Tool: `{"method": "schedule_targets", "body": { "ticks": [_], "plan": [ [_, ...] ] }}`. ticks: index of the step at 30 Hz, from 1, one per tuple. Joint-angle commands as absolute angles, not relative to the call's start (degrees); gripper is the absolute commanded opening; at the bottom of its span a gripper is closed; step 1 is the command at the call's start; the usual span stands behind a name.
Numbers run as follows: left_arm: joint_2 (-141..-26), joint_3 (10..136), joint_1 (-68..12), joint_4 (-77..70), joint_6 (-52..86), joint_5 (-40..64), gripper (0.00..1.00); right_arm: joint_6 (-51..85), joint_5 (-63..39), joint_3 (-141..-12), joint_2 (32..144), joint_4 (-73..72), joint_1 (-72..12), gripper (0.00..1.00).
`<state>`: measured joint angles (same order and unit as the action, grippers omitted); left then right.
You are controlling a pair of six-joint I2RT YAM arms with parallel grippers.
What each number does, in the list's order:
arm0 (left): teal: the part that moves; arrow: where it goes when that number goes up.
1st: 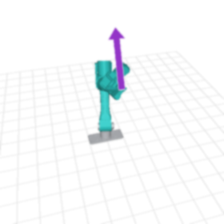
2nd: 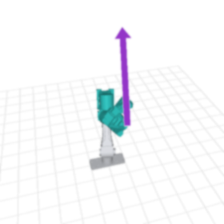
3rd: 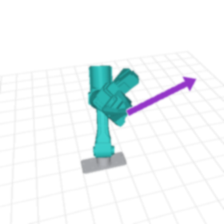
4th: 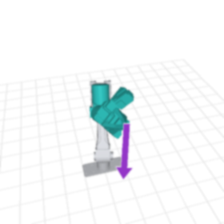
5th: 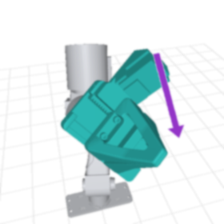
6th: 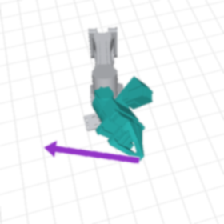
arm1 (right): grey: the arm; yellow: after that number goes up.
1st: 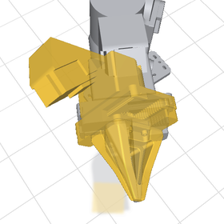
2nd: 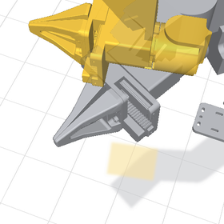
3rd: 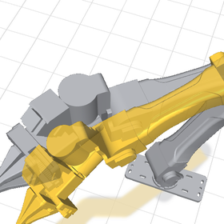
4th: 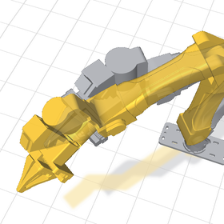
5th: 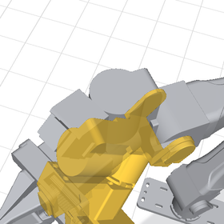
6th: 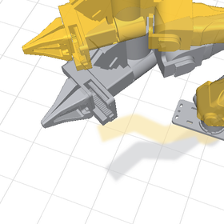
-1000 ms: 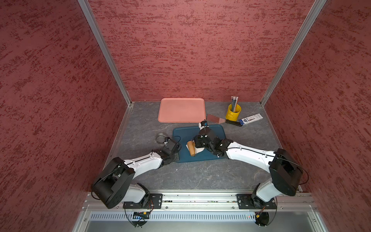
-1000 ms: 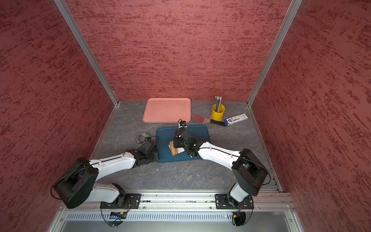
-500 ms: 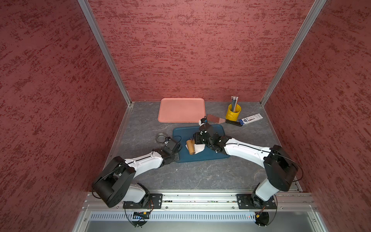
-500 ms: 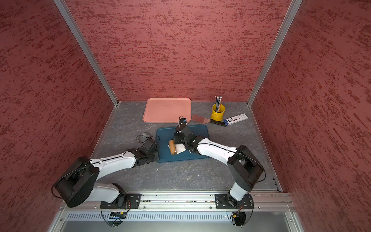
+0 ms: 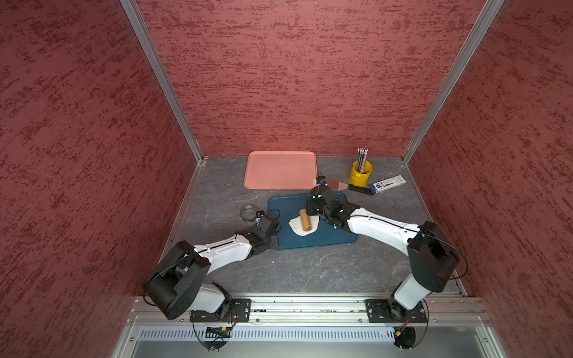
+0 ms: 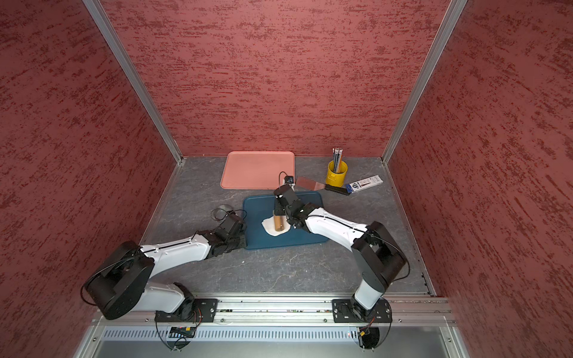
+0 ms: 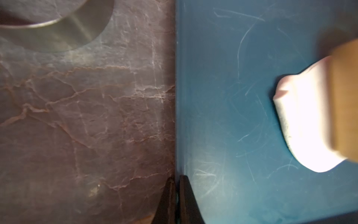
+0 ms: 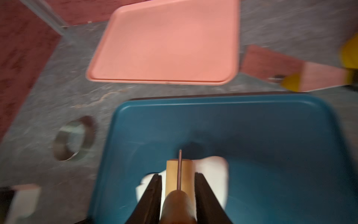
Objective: Roll out the dumpling wrappers from the dough
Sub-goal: Flatten out the dough on the work surface.
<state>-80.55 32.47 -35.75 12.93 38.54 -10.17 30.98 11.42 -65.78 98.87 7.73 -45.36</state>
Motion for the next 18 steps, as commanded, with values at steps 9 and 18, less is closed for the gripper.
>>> {"method": "schedule_targets", "body": {
  "ticks": [9,18],
  "plan": [
    [-80.59,32.25,-35.28,17.69,37.63,-14.39,0.00,21.80,28.67,-62.02,102.52,32.94,-35.94,0.00],
    [-79.03,33.71,-35.39,19.29,37.97,-14.38,0.00,30.08,1.25,-59.65,104.16,16.40,-41.74,0.00]
  ]
}}
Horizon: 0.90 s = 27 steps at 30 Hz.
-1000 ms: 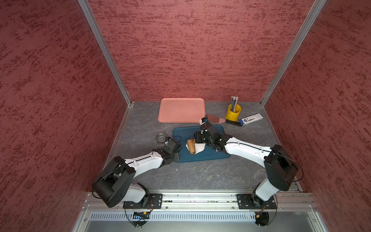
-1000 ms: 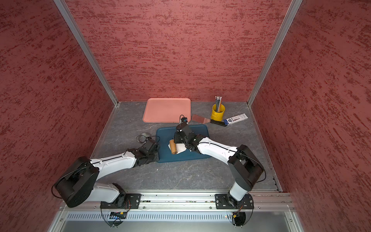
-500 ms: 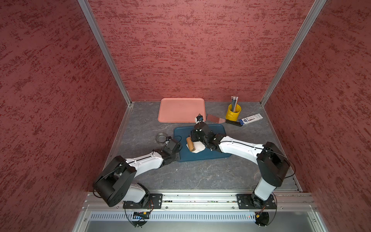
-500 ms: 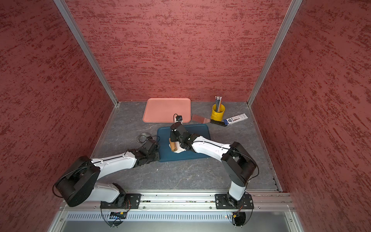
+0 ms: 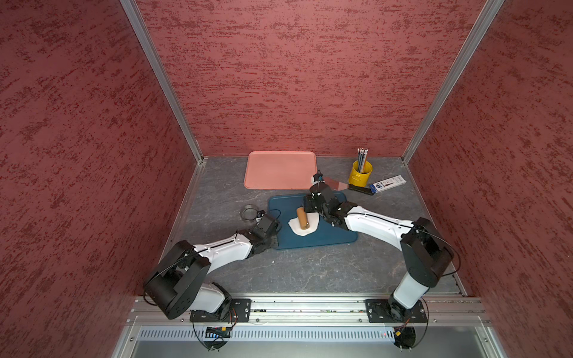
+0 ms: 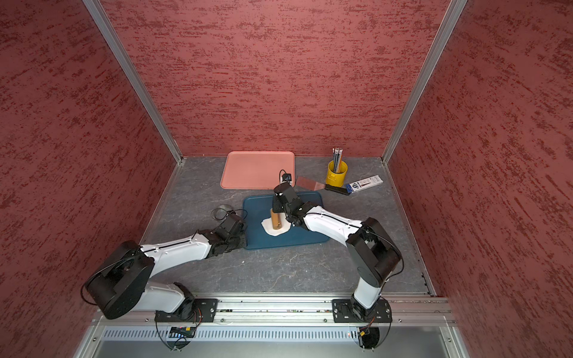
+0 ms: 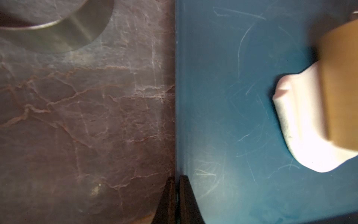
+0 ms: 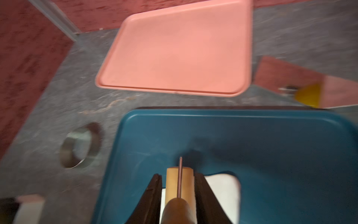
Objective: Roll out the dumpling wrappers from the dough
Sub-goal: Flatten out the dough on the work surface.
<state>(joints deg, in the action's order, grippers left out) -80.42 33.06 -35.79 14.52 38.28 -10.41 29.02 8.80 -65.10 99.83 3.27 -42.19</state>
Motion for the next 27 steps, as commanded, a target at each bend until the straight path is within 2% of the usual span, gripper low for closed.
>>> {"method": "schedule_targets", "body": {
  "ticks": [1,3,5,6,8,12,14,18,21,22,24,27],
  "plan": [
    [-78.68,33.60,-35.39,19.83,37.97,-14.65,0.00,29.85,4.11,-59.31,103.42,19.12,-38.90,0.00],
    [-78.25,33.31,-35.33,20.30,37.83,-14.91,0.00,27.59,11.42,-59.27,101.74,25.20,-33.48,0.00],
    [-77.81,32.95,-35.24,20.52,37.79,-15.09,0.00,23.21,23.76,-59.77,100.30,28.97,-31.40,0.00],
    [-77.70,32.73,-35.24,20.24,37.66,-14.86,0.00,21.56,26.81,-60.35,100.50,29.83,-31.38,0.00],
    [-77.74,32.61,-35.24,19.24,37.60,-14.25,0.00,20.82,25.12,-62.00,101.56,30.31,-32.21,0.00],
    [-79.08,33.60,-35.29,19.72,38.36,-14.80,0.00,23.07,9.77,-62.01,103.00,20.48,-42.49,0.00],
    [-79.04,33.87,-35.48,20.49,39.01,-15.65,0.00,26.34,4.03,-62.38,104.47,18.11,-44.90,0.00],
    [-78.18,32.58,-35.34,20.00,39.30,-15.51,0.00,26.52,11.32,-61.02,104.28,23.25,-38.19,0.00],
    [-78.55,32.65,-35.29,20.19,38.80,-15.33,0.00,19.81,26.55,-61.15,103.48,28.81,-34.17,0.00],
    [-78.73,32.56,-35.33,19.58,38.65,-14.98,0.00,17.94,28.01,-61.58,103.06,29.70,-34.27,0.00],
    [-78.89,31.97,-35.33,17.11,37.99,-13.84,0.00,17.35,23.11,-61.22,101.17,27.84,-35.74,0.00],
    [-79.40,32.18,-35.33,15.53,38.16,-13.01,0.00,20.55,9.65,-59.57,100.07,19.42,-42.99,0.00]
  ]
}}
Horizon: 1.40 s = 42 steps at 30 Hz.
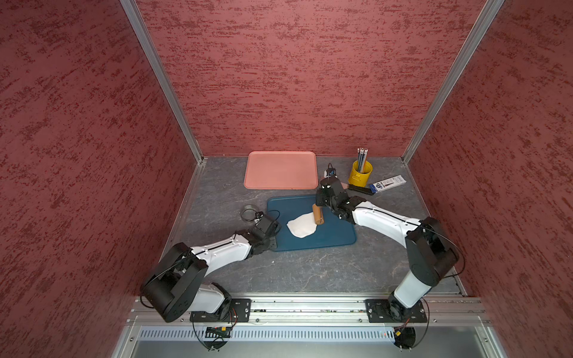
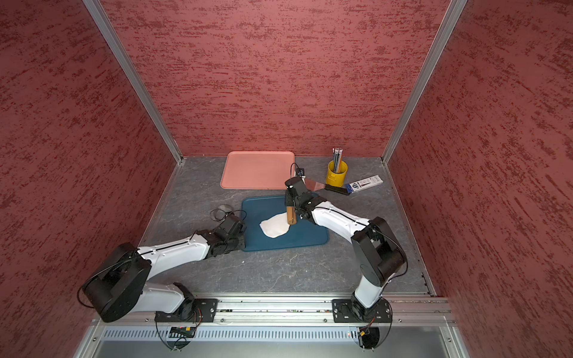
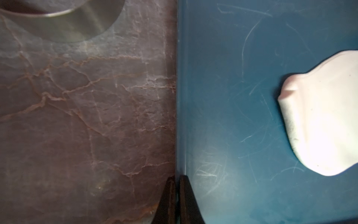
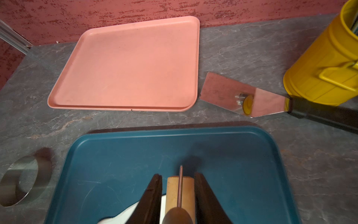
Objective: Roll out the dumpling wrappers from the dough
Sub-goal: Flatten out the dough on the work surface.
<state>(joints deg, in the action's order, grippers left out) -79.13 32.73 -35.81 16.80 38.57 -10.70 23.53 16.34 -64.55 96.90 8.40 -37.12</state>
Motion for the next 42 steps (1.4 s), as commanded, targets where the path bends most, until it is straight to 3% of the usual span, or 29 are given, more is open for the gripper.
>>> {"method": "schedule_targets", "body": {
  "ticks": [1,4,12,20,28,31,36,42],
  "plan": [
    [-79.68,32.70,-35.33,16.12,38.28,-13.30,0.00,22.86,5.78,-59.85,100.87,17.35,-45.03,0.00],
    [-79.60,33.50,-35.40,17.75,38.72,-13.93,0.00,29.79,-2.37,-59.11,102.58,11.46,-46.90,0.00],
    [-77.12,31.14,-35.40,15.67,37.31,-12.88,0.00,18.47,21.62,-60.07,98.13,28.35,-38.40,0.00],
    [-78.83,30.85,-35.97,12.01,38.94,-12.38,0.00,32.09,-1.30,-62.38,102.33,11.27,-48.47,0.00],
    [-76.76,29.34,-35.84,12.00,37.97,-12.22,0.00,24.23,14.94,-62.37,97.71,22.17,-41.53,0.00],
    [-77.75,29.68,-35.86,11.14,38.30,-12.12,0.00,25.05,12.21,-66.02,99.69,20.81,-45.47,0.00],
    [-78.57,30.14,-35.86,11.89,39.76,-12.89,0.00,36.77,-1.82,-66.96,105.19,9.87,-50.80,0.00],
    [-77.50,29.17,-35.68,11.95,39.25,-12.57,0.00,31.84,13.03,-61.70,100.42,19.86,-43.01,0.00]
  ]
}}
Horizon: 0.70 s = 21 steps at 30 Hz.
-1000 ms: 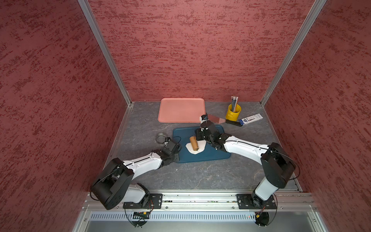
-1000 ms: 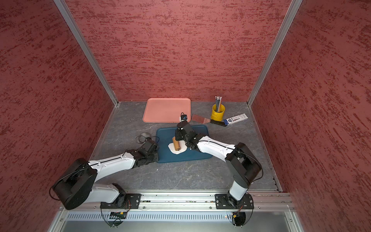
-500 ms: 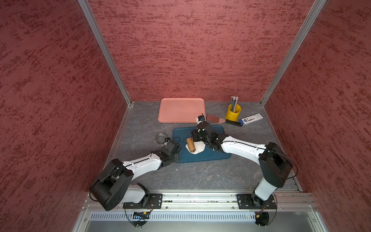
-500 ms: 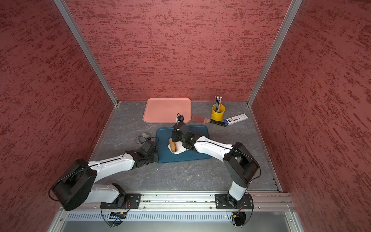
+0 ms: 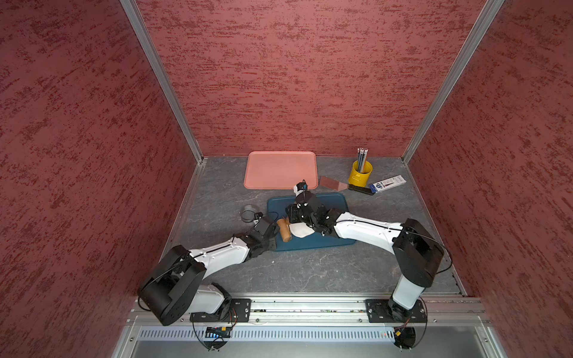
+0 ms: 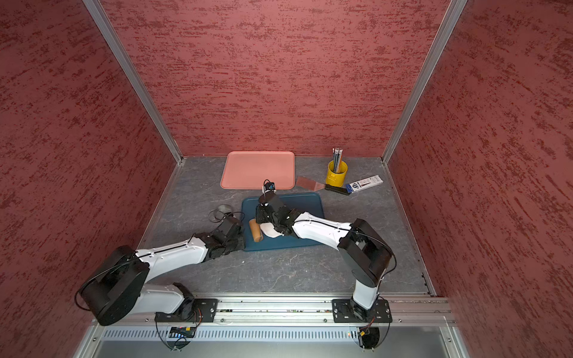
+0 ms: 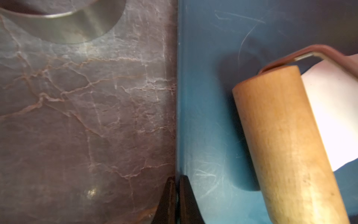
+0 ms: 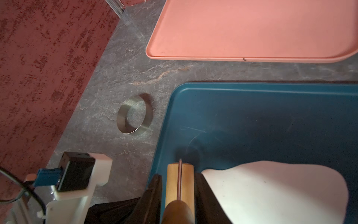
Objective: Roll out the dumpling wrappers from the dough
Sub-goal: Flatten out the dough on the work surface.
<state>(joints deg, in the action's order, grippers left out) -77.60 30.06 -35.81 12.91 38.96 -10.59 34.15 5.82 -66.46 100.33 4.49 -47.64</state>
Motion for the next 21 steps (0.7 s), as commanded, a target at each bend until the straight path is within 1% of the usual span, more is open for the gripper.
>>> {"method": "schedule_targets", "body": {
  "ticks": [1,3,5,6,8,10,14,18,21],
  "plan": [
    [-77.52,29.19,-35.60,11.95,39.11,-12.43,0.00,29.76,17.21,-61.36,99.60,21.35,-42.61,0.00],
    [-77.52,29.22,-35.60,11.83,39.10,-12.21,0.00,27.61,20.00,-61.98,99.14,23.05,-43.08,0.00],
    [-77.69,29.25,-35.59,11.66,39.37,-12.42,0.00,27.85,18.44,-62.49,99.30,22.45,-44.06,0.00],
    [-77.78,29.43,-35.60,12.05,39.57,-12.71,0.00,29.16,16.47,-62.33,99.25,21.73,-44.05,0.00],
    [-77.65,29.66,-35.60,12.80,39.72,-13.05,0.00,32.85,9.36,-60.08,98.02,16.00,-43.16,0.00],
    [-77.43,29.83,-35.60,13.33,39.73,-13.17,0.00,33.39,4.19,-59.42,96.93,11.21,-43.23,0.00],
    [-76.91,29.93,-35.60,13.67,39.46,-13.45,0.00,34.71,1.50,-61.42,97.75,8.81,-43.82,0.00],
    [-76.82,30.33,-35.60,14.78,40.28,-14.70,0.00,36.44,2.00,-61.04,103.07,9.02,-44.74,0.00],
    [-76.55,30.37,-35.64,16.55,41.32,-15.42,0.00,35.55,7.70,-58.38,101.82,12.62,-42.95,0.00]
  ]
}}
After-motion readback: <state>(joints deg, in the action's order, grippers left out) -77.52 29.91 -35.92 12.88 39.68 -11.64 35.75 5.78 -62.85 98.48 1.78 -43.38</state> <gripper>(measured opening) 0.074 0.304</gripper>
